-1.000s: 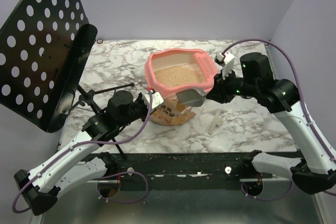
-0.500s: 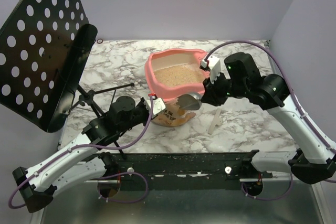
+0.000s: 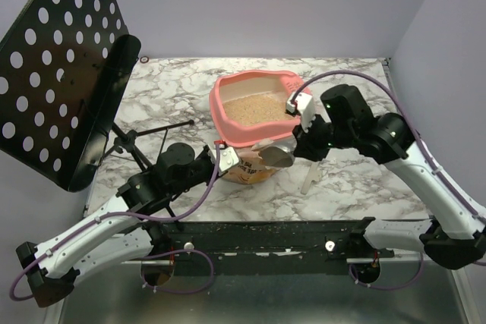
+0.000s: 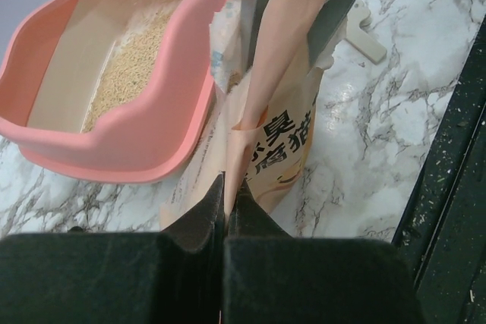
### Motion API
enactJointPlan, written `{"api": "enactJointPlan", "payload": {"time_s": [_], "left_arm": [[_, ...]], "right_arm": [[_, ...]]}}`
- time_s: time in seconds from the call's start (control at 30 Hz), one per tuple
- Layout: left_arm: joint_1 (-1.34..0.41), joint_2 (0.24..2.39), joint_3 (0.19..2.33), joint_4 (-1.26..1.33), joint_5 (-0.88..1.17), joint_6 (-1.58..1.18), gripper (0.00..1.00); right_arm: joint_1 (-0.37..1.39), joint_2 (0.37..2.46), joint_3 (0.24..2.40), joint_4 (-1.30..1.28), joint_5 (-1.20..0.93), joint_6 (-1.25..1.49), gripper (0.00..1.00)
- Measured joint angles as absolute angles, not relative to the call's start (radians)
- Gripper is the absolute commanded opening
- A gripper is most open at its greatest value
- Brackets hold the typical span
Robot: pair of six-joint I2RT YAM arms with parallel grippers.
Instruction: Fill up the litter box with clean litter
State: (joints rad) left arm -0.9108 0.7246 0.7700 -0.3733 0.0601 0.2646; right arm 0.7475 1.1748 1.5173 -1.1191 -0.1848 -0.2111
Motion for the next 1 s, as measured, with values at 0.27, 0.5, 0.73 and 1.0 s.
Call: {"api": "enactJointPlan", "payload": {"time_s": [0.27,0.5,0.73,1.0], "left_arm": [[-0.953,0.725,0.770,-0.389,0.064,0.260,0.00],[-0.993,0.725,0.768,-0.391,0.052,0.255,0.00],[-1.004,0.734,0.760,-0.375,0.028,0.245,0.00],[-1.004,0.747,0.750,-0.340,0.011,0.245,0.00]], "right_arm": [[0.757,1.350,1.533,-1.040,-0.165,-0.104,0.00],[0.755,1.461,1.555,-1.036,-0.142,0.030,0.00],[0.680,1.476,1.404,-0.871,-0.250,0.135,0.00],[0.564,1.376,1.131,-0.601,-0.458,0.262,0.00]]}}
